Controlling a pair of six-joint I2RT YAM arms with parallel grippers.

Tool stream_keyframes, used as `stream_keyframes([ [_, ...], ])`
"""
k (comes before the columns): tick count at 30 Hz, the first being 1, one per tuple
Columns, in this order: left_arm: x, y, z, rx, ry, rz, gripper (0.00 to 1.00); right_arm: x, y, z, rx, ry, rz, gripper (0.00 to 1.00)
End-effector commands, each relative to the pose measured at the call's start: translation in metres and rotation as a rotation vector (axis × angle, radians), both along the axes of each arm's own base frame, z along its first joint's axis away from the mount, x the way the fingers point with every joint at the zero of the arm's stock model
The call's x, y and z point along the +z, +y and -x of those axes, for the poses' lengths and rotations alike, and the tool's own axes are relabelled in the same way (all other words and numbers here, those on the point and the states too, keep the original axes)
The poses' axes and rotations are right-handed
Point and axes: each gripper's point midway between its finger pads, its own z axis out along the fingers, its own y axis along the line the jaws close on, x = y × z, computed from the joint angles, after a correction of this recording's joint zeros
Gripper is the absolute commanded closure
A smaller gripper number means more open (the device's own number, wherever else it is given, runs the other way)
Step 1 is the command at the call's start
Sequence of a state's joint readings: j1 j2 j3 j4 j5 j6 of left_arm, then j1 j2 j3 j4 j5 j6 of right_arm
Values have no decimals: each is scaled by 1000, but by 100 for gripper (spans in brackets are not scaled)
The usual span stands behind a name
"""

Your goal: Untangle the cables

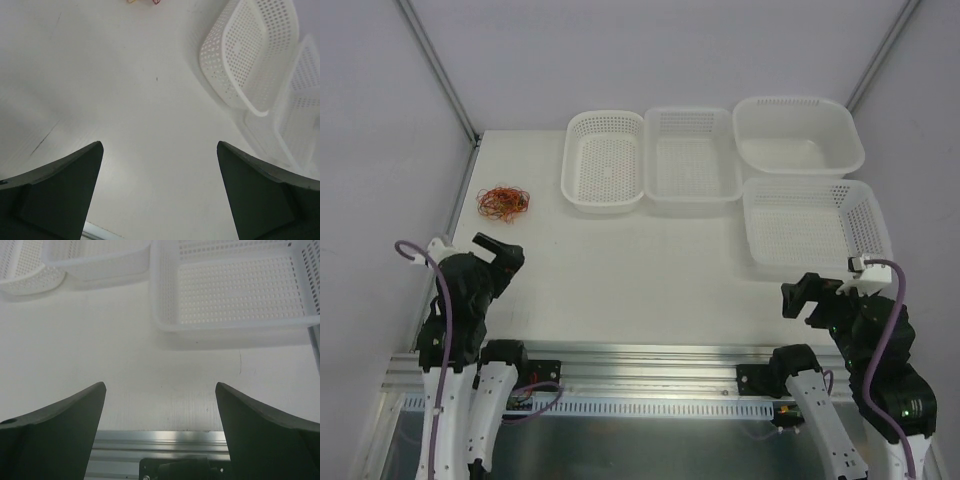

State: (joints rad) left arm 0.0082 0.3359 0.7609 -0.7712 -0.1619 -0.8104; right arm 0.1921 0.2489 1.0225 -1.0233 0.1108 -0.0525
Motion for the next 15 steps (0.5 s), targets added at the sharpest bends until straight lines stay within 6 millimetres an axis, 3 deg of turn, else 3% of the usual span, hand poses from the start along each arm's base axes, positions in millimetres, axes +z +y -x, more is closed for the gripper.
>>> stream_keyframes([
  [1,-7,6,-31,85,54,65,1,-6,2,1,-3,75,-14,3],
  [5,-23,18,-72,112,139,-2,1,-5,5,0,14,64,-20,3],
  [7,-21,24,-87,129,141,-25,1,-7,9,-2,34,88,-14,3],
  [8,-30,27,-97,136,176,-23,1,-8,11,-2,52,97,-13,3],
  [9,-23,32,-110,151,141,-16,1,-10,13,-3,56,108,-13,3],
  [10,-35,33,-121,149,174,-4,1,-11,13,-3,59,110,-14,3],
  [12,-34,39,-143,171,141,23,1,-11,15,-5,65,101,-24,3],
  [13,-50,49,-151,204,187,38,1,-10,16,-4,70,86,-29,3],
  [15,-52,58,-168,237,188,65,1,-9,19,-5,89,70,-33,3],
])
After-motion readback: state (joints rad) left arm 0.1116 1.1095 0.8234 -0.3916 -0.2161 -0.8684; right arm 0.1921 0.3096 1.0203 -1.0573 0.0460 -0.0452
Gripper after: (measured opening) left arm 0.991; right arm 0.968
